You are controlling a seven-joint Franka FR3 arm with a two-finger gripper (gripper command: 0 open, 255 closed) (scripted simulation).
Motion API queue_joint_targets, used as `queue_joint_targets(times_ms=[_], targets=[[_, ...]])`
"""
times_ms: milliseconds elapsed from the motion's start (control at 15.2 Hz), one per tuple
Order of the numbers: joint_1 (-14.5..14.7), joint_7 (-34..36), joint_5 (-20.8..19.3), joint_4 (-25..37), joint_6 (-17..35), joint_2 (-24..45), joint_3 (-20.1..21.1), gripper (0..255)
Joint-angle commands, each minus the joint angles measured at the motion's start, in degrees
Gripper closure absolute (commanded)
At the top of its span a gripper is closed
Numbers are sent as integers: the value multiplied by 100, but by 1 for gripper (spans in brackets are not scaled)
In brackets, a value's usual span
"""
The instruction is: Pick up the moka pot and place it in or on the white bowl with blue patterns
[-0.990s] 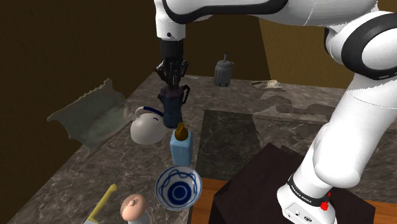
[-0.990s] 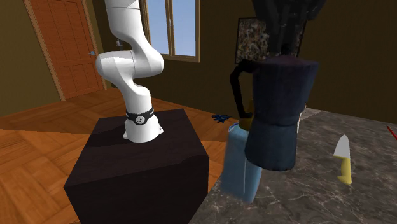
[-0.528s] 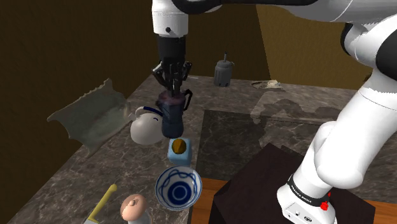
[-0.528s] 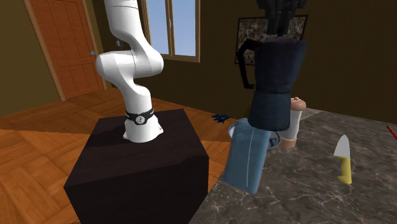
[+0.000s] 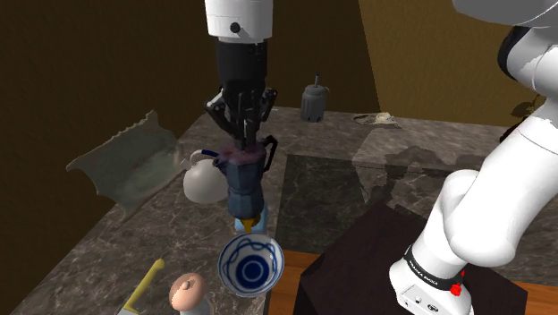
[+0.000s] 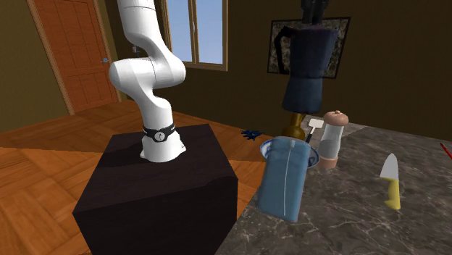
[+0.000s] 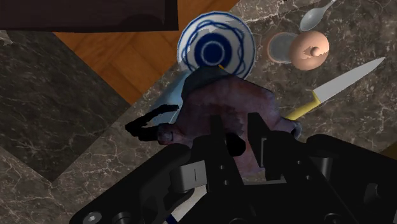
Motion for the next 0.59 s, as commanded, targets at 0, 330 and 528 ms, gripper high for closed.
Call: queue_joint_targets(times_ms=[0,330,528], targets=[[105,261,46,61,-100,-66,140,255],[187,424,112,-195,61,-184,243,255],[193,391,143,-502,299,-258,237,255]])
